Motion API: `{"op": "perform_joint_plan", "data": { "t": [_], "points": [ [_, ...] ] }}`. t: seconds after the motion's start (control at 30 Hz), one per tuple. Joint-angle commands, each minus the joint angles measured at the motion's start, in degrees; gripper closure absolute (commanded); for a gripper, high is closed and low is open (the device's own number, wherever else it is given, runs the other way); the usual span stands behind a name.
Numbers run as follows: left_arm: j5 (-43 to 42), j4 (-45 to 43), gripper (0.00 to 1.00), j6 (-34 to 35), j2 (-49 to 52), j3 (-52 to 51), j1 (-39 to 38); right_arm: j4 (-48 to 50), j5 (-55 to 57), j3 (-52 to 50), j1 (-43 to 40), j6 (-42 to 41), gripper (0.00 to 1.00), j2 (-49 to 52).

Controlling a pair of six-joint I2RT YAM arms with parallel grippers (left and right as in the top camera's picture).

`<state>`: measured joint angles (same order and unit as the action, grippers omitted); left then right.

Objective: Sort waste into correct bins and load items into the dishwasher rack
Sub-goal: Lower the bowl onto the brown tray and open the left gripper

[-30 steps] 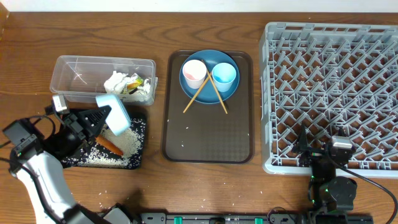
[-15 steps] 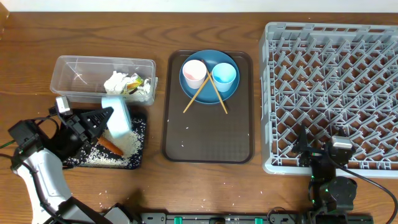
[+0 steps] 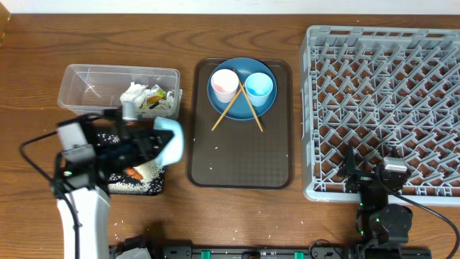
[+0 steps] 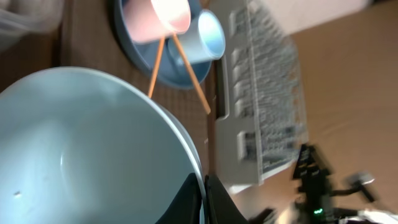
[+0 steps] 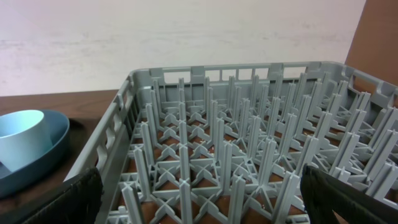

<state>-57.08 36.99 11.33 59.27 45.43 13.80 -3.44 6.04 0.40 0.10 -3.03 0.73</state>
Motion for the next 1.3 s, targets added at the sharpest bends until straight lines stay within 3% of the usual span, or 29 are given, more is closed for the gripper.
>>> {"op": "perform_joint_plan", "data": {
  "t": [0.0,0.43,0.57,0.8,1.27],
  "points": [
    [14.86,-0.35,0.94,7.10,-2.75,0.26,-9.22,-0.17,0.39,-0.11,0.83,-0.79,0.01,-0.09],
    [53.68,-4.28,0.94,20.63,0.52,0.24,-48.72,-0.17,0.39,-0.11,0.83,-0.79,0.01,-0.09],
    [56.52,-9.25,0.94,22.21,6.67,0.24,-56.33,-0.17,0.39,-0.11,0.83,-0.79,0.01,-0.09],
    [56.50,-19.43,0.94,22.21,18.80,0.24,-60.94,-0.17,0.39,-0.11,0.83,-0.79,0.01,-0.09],
    [54.10,-24.92,0.94,22.38,26.84,0.24,-61.42,-0.17,0.39,-0.11,0.83,-0.79,0.01,0.13]
  ]
}}
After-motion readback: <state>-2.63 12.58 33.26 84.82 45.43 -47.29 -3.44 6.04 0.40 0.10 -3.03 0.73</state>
